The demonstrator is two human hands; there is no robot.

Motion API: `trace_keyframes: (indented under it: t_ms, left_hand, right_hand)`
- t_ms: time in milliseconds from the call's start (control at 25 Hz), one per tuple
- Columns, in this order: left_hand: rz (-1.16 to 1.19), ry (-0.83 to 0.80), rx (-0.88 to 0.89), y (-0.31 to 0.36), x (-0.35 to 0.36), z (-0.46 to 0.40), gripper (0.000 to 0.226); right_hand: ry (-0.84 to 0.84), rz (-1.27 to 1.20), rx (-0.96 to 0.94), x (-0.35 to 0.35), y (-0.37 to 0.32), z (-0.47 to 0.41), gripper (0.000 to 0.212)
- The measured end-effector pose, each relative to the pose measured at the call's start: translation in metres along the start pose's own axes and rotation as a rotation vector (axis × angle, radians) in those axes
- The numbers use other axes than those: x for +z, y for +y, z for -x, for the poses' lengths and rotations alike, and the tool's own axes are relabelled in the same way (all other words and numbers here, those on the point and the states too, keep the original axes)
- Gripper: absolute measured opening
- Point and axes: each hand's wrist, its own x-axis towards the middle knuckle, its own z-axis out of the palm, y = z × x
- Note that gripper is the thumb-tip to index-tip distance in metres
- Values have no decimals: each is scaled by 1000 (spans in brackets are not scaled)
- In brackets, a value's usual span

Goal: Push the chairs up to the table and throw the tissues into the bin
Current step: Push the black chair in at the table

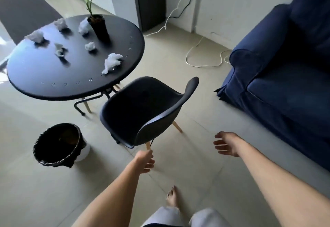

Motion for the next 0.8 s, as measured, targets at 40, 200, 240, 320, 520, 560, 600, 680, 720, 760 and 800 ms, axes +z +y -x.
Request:
trace_keyframes:
  t_ms: [40,200,240,320,520,560,600,680,720,760,800]
  left_hand:
    - [71,27,-20,2,-4,1,29]
    - [569,47,-113,13,-22,3,51]
    - [755,16,-115,18,-26,1,63]
    - [1103,-75,-77,34,-29,3,88]
    - [1493,-222,4,79,-17,28,66]
    - [1477,-188,13,87,-11,30,51]
    - [1413,-138,17,94,-5,31,37]
    - [1268,-12,4,104,3,30,16]
    - [1246,46,0,112,8,27,11]
    - [1229,88,2,114,8,27,9]
    - [1228,115,17,117,8,26,9]
  right_hand:
    - [-28,6,-8,1,-19,-7,17]
    - [-231,-191,-22,11,-101,-33,41]
    - [-283,-256,-10,13,-122,-41,46]
    - [-437,-349,42,19,-163,-55,69]
    - [-804,-204,222,37,-226,-60,77]
    - [-764,-103,213,42,-232,-60,59]
    - [-706,-3,178,46,-236,-59,42]
    - [-605,155,88,53,-238,-61,24]
    - [-587,202,57,53,-243,-62,20]
    - [-581,192,50,55,-241,-62,17]
    - [-588,181,43,57,-242,-62,16]
